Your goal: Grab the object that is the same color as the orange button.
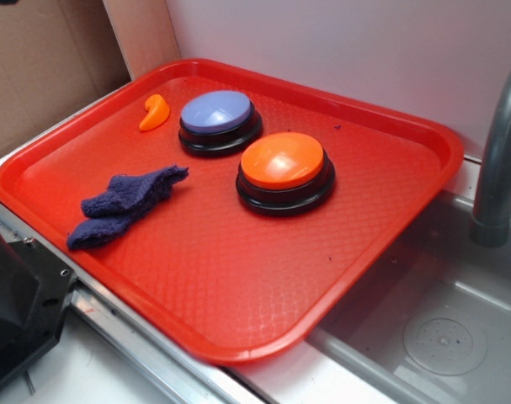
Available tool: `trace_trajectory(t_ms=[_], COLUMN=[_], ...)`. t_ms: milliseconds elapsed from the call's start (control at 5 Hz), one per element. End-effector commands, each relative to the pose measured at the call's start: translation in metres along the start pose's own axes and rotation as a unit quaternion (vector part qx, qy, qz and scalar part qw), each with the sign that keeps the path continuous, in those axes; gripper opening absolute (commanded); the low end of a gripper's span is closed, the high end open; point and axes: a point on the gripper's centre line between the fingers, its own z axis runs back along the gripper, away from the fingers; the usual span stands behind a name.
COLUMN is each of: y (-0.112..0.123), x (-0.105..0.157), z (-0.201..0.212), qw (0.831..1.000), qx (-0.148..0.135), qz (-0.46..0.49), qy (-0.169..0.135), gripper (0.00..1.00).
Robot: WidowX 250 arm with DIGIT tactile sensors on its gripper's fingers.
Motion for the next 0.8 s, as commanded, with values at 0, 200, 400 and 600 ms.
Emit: trace_trajectory(t_ms=[0, 200, 400, 600], y=[0.0, 0.006, 0.019, 0.034], x=[0.0, 0.01, 0.027, 0.046], z=[0.0, -0.005, -0.019, -0.032], qw=[1.0, 1.0, 0.998, 0.995], qx=[0.0, -0.01, -0.016, -0.011], qz=[0.0, 0.024, 0.056, 0.098], qy=[0.0, -0.003, 0.004, -0.009], gripper=[1.0, 1.0, 1.0, 1.0])
